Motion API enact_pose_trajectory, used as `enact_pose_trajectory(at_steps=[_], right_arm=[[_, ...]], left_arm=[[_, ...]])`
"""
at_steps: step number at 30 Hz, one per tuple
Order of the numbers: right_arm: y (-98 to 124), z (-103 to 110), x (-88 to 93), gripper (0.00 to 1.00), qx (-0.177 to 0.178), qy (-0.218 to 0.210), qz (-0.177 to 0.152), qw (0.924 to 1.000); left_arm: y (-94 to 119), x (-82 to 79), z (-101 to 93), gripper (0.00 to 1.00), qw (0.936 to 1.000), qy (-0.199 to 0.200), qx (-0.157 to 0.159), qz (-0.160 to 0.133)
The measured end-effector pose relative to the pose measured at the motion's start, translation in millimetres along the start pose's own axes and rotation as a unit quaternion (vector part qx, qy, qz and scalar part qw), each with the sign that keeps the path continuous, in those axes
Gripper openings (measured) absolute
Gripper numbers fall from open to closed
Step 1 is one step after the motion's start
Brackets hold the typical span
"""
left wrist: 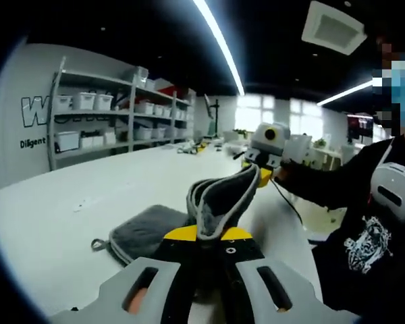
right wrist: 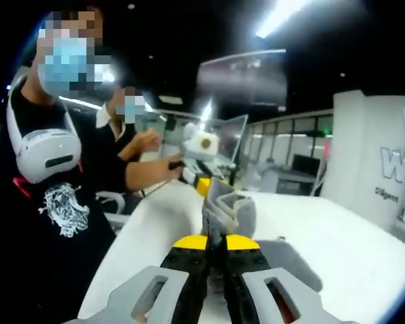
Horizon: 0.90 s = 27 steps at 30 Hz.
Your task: Open the folded towel by lifting each exposed corner and separating the folded layers until the towel lies flat within the target outline without major curled edges
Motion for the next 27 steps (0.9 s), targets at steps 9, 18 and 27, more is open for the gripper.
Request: enact_pose_trajectory(at_steps=[9,18,27], right_arm=[[6,15,6.9,0.01,-0.007,-0.001,0.000,1.0000],[14,25,13.5,0.01,-0.011,-0.002,0.000,0.9999],[21,42,28.1,0.01,-0.023,-0.001,0.009,0.9997]], left_arm=[[-1,11.1,-19.7,0.07,0.9999,-0.014,0.000,0.002],[-2,16.3,-32.6,0.07,0.9985,-0.049,-0.001,0.025],[-5,29.0,-50.9,0.07,0.9951,-0.088,0.014,0.044]])
Point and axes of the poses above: the point that each gripper's makers call its tool centre point, and the gripper's own axes: y roughly backward along the fingers, z roughly to its left, x roughly out of its underside, the point moved 4 cm from there along y, roughly backward along the fingers, and after that the axes turned 14 degrees about x, right-handed, at the moved point
